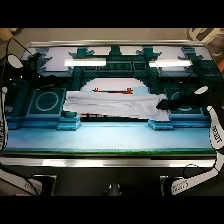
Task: Fold the shirts.
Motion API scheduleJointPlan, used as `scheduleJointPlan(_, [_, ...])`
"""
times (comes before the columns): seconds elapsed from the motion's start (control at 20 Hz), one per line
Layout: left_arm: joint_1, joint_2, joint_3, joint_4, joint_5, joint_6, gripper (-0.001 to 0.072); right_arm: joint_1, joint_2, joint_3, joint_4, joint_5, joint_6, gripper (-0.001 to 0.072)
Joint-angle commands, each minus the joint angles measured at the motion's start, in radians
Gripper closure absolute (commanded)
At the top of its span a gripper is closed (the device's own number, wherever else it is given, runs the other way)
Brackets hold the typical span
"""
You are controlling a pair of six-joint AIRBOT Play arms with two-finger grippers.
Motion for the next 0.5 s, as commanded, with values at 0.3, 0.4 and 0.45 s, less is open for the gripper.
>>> scheduleJointPlan(0.3, [-0.248, 0.012, -0.030, -0.030, 0.121, -0.004, 0.0683, 0.075, 0.041, -0.002, 0.246, 0.056, 0.005, 0.0688])
scheduleJointPlan(0.4, [-0.334, -0.060, -0.032, -0.133, 0.193, -0.005, 0.0683, 0.078, 0.119, -0.002, 0.269, 0.095, 0.005, 0.0688])
scheduleJointPlan(0.45, [-0.374, -0.102, -0.032, -0.200, 0.222, -0.013, 0.0683, 0.078, 0.159, -0.002, 0.277, 0.124, 0.005, 0.0688])
